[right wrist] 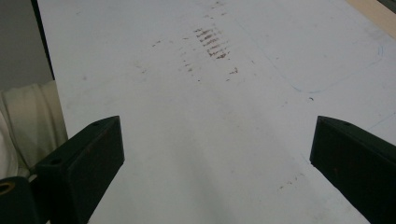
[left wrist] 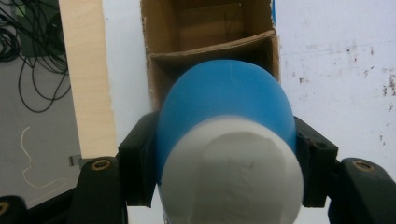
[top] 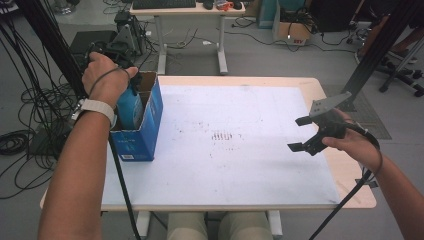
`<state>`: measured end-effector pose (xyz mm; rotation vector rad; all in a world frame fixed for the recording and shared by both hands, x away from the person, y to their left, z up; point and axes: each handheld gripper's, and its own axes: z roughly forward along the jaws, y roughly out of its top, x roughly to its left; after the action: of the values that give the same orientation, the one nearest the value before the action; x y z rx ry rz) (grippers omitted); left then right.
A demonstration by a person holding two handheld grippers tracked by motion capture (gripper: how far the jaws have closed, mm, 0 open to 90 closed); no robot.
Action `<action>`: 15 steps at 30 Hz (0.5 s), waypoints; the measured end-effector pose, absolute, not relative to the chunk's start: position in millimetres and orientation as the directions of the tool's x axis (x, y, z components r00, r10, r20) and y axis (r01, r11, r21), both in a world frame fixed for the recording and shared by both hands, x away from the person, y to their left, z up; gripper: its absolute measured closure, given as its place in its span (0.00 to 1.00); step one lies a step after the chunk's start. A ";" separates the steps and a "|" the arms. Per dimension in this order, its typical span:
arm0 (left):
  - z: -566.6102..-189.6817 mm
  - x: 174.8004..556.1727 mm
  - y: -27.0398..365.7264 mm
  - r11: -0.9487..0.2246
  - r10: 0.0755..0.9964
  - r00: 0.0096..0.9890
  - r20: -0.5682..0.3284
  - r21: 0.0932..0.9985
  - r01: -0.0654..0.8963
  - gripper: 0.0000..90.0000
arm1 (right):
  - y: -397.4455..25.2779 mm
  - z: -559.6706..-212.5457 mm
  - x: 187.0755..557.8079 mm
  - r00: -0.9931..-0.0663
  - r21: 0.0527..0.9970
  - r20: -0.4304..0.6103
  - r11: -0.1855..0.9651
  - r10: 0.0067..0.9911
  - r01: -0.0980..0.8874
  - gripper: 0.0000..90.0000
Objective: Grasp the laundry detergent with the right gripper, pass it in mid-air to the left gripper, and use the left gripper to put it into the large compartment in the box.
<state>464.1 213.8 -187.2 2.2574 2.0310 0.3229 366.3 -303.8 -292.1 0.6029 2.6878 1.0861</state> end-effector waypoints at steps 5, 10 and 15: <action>-199.7 464.6 213.6 -0.106 0.992 0.088 0.093 0.207 0.973 0.42 | -304.2 -293.8 366.1 -0.900 0.695 -0.012 0.650 0.437 0.306 0.03; -213.4 464.0 217.2 -0.109 0.992 0.093 0.090 0.202 0.973 0.42 | -305.0 -293.6 361.6 -0.884 0.670 0.017 0.651 0.467 0.356 0.03; -223.5 462.6 220.3 -0.109 0.990 0.089 0.105 0.207 0.972 0.42 | -307.9 -292.7 361.7 -0.884 0.672 0.011 0.651 0.466 0.352 0.03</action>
<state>462.6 220.3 -223.5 2.2545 2.0386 0.3347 361.7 -307.9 -292.7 0.6756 2.7043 1.0488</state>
